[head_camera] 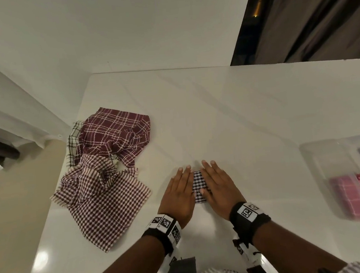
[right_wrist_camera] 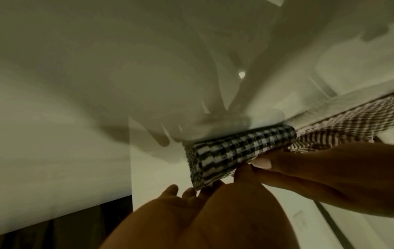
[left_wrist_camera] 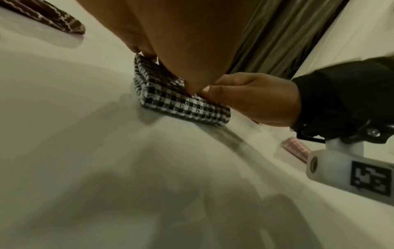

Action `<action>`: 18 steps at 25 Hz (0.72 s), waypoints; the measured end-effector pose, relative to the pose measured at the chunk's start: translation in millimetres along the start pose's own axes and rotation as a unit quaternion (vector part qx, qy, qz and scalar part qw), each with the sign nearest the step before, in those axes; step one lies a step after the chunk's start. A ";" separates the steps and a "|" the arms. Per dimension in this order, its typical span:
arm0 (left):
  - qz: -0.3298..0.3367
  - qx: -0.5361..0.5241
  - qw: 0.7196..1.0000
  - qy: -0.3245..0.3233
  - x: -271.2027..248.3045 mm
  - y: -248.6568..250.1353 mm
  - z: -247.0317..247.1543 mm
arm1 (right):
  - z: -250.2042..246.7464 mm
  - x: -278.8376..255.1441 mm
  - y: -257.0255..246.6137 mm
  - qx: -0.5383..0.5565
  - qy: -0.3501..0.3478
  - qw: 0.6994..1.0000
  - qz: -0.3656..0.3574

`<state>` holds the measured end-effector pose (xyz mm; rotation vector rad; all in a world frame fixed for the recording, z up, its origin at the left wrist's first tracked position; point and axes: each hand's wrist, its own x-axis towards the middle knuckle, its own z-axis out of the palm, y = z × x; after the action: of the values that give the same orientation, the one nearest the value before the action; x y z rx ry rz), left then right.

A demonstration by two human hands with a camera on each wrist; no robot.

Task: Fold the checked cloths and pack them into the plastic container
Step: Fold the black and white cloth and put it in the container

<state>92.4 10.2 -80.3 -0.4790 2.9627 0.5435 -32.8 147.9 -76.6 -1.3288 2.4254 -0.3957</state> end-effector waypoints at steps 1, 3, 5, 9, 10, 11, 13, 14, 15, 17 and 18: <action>0.002 0.016 1.000 -0.023 1.3 -1.8 5.8 | 3.3 1.4 1.8 -0.026 -0.034 0.999 -0.007; -0.003 0.033 0.998 -0.061 2.5 -6.8 12.1 | 8.8 2.4 6.8 -0.055 -0.077 0.995 -0.010; 0.001 0.040 0.996 -0.079 1.9 -8.9 13.2 | 11.9 1.4 9.7 -0.060 -0.091 0.994 -0.012; 0.000 0.030 0.997 -0.072 3.3 -6.7 9.5 | 12.9 3.9 12.1 -0.038 -0.122 0.992 -0.013; 0.000 0.034 0.997 -0.073 5.3 -7.3 6.7 | 12.3 6.0 12.9 -0.034 -0.130 0.991 -0.014; 0.005 0.042 0.996 -0.080 7.8 -8.6 2.4 | 10.7 7.7 13.5 -0.031 -0.137 0.990 -0.016; 0.014 0.058 0.994 -0.091 14.1 -10.3 -9.9 | 3.9 10.5 15.2 -0.021 -0.152 0.988 -0.022; 0.013 0.058 0.994 -0.088 16.6 -10.1 -15.2 | -0.9 11.2 15.4 -0.007 -0.156 0.987 -0.023; 0.004 0.053 0.995 -0.081 17.9 -8.5 -19.9 | -4.4 10.8 15.6 0.012 -0.156 0.987 -0.023; -0.032 0.037 0.996 -0.079 16.1 -2.3 -22.9 | -8.4 3.1 14.0 0.050 -0.132 0.990 -0.015; -0.057 0.026 0.994 -0.092 14.5 0.0 -21.7 | -7.2 -3.0 12.8 0.068 -0.113 0.991 -0.006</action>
<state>77.9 -1.7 -62.2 -0.5574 2.7477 0.4692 -44.0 157.7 -74.7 -1.2566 2.1663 -0.3850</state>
